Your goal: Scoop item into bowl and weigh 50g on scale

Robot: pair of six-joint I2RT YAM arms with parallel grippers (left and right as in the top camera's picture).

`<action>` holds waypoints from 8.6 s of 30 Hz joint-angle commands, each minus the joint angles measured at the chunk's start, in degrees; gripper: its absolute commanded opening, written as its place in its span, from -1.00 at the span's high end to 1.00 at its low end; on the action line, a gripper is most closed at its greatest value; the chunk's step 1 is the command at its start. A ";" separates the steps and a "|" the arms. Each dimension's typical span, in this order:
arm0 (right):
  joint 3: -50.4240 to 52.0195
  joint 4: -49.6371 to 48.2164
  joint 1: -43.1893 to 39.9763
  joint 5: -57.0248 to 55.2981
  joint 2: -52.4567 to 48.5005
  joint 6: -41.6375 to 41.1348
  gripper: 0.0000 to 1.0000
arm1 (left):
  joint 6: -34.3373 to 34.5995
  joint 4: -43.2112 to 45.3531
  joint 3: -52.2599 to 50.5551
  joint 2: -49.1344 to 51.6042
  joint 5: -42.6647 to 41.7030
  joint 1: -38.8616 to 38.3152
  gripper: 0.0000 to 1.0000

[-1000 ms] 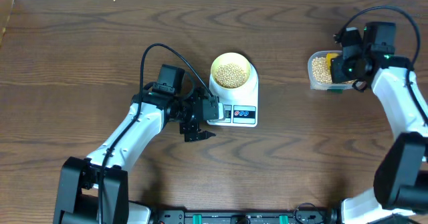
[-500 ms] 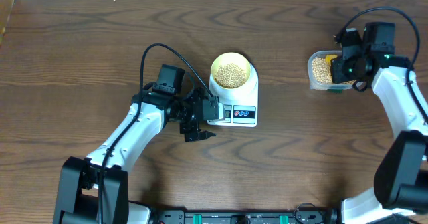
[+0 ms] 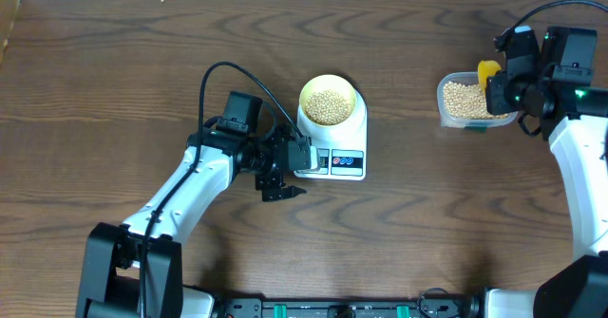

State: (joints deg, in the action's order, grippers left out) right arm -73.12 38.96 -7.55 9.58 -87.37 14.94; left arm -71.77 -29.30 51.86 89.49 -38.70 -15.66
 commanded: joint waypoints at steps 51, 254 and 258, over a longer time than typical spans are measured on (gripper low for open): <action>0.04 -2.23 -10.10 19.21 -15.69 0.61 0.98 | 0.68 0.02 -0.70 0.15 -0.72 -0.13 -0.96; -1.84 5.75 -12.22 14.97 -8.55 -18.95 0.81 | 0.68 0.02 -0.70 0.15 -0.72 -0.13 -0.96; -1.84 5.46 -12.22 14.97 -8.55 -18.95 0.67 | 0.68 0.02 -0.70 0.15 -0.72 -0.13 -0.96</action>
State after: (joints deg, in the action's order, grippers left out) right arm -74.52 44.71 -19.90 25.63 -97.49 -4.91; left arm -71.77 -29.30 51.86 89.49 -38.70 -15.66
